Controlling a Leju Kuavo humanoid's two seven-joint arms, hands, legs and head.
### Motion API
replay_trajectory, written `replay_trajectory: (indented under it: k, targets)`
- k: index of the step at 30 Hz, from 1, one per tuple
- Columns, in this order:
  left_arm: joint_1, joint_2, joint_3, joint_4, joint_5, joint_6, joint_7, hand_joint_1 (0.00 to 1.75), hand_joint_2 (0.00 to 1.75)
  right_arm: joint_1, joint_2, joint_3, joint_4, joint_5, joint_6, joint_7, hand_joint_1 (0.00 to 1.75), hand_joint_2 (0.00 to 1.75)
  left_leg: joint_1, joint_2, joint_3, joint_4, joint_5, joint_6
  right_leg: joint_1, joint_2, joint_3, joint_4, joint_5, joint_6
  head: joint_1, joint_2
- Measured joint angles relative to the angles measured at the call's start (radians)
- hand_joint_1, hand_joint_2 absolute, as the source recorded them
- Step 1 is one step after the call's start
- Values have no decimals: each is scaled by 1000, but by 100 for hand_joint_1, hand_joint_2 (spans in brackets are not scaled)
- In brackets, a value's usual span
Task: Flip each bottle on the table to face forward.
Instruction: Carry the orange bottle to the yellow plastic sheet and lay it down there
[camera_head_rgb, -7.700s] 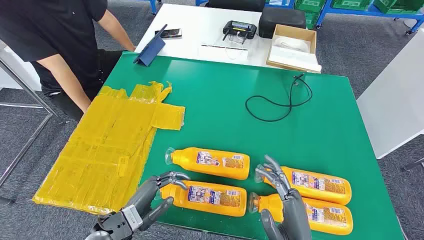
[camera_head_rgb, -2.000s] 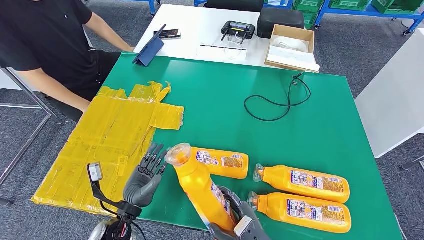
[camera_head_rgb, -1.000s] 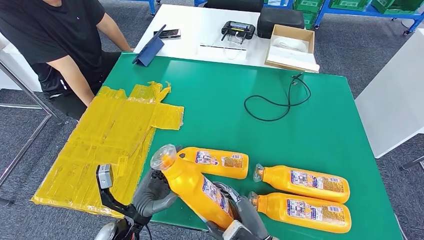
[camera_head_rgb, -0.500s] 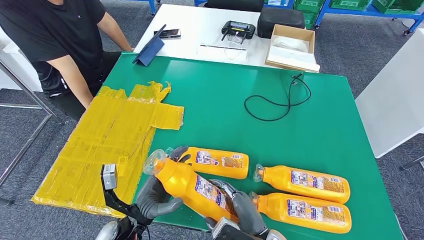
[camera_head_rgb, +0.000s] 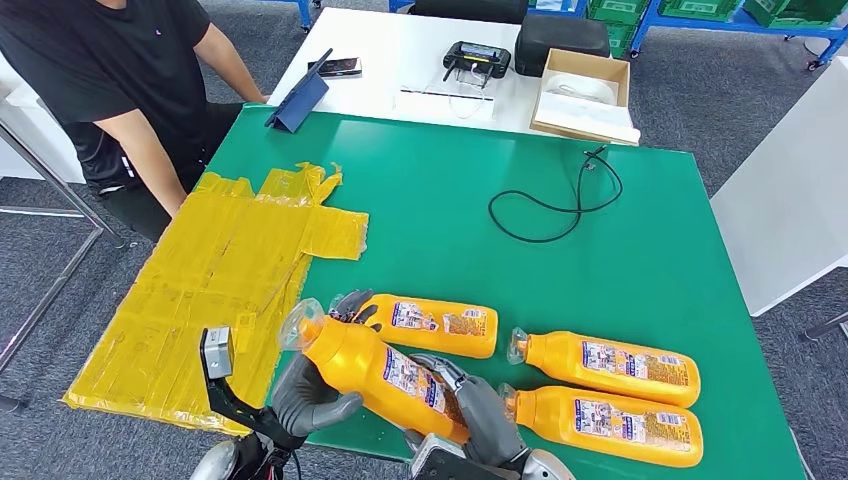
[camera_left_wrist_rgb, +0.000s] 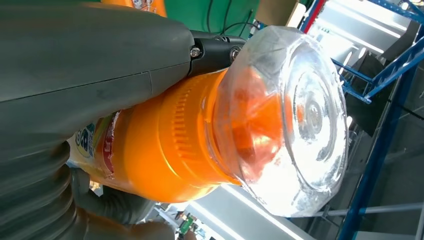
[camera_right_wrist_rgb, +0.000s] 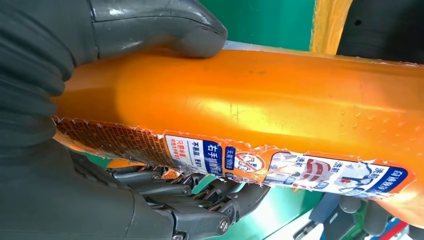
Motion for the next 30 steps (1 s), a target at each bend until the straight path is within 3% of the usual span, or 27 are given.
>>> replay_trajectory:
  k: [1, 23, 24, 27, 28, 30]
  targets:
    - [0, 0, 0, 0, 1, 1, -1, 175, 175, 0, 0, 0, 0, 3, 0, 0, 175, 175, 0, 0, 0, 0, 0, 0, 0, 0, 0, 0, 0, 0, 0, 0]
    - [-4, 0, -4, 0, -31, 2, -24, 175, 175, -1, 7, -2, 0, 29, 2, 0, 175, 175, 0, 0, 0, 0, 0, 0, 0, 0, 0, 0, 0, 0, 0, 0]
    - [-4, 0, -4, 0, -33, 2, -25, 175, 175, -1, 7, -2, 0, 30, 1, 0, 162, 175, 0, 0, 0, 0, 0, 0, 0, 0, 0, 0, 0, 0, 0, 0]
    - [-3, 0, -4, -3, -54, 11, -33, 175, 175, 0, 8, -3, 0, 42, -7, 0, 31, 175, 0, 0, 0, 0, 0, 0, 0, 0, 0, 0, 0, 0, 0, 0]
    - [-3, -1, -4, -5, -67, 18, -37, 175, 175, 1, 9, -4, 0, 54, -14, 0, 0, 175, 0, 0, 0, 0, 0, 0, 0, 0, 0, 0, 0, 0, 0, 0]
    - [-1, -4, -4, -14, -101, 32, -43, 175, 175, 4, 15, -5, -2, 94, -31, 7, 0, 175, 0, 0, 0, 0, 0, 0, 0, 0, 0, 0, 0, 0, 0, 0]
